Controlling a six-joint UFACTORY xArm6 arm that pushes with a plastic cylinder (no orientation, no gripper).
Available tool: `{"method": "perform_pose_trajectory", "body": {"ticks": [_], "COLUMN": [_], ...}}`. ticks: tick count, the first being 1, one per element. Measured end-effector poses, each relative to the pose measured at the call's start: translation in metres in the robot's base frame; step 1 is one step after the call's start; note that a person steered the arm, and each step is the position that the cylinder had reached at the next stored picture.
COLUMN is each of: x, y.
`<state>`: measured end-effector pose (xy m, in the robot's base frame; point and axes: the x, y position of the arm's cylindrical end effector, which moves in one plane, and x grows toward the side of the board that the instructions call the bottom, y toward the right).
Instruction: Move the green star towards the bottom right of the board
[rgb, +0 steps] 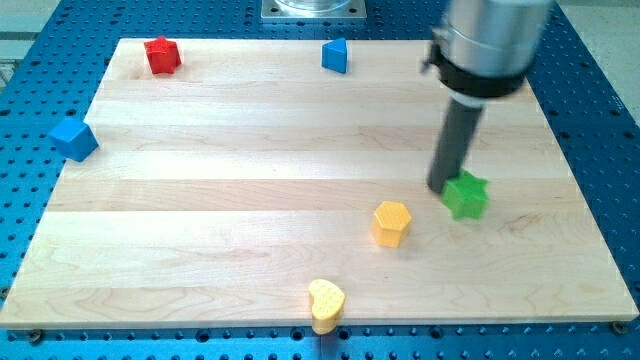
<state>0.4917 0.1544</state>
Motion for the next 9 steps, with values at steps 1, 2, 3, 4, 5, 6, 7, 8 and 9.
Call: {"method": "perform_pose_trajectory", "body": {"ticks": [1, 2, 3, 4, 5, 6, 7, 8, 9], "x": [0.037, 0.040, -0.004, 0.038, 0.057, 0.054, 0.052, 0.053, 0.056], "y": [0.005, 0.021, 0.043, 0.048, 0.039, 0.039, 0.039, 0.033, -0.022]}}
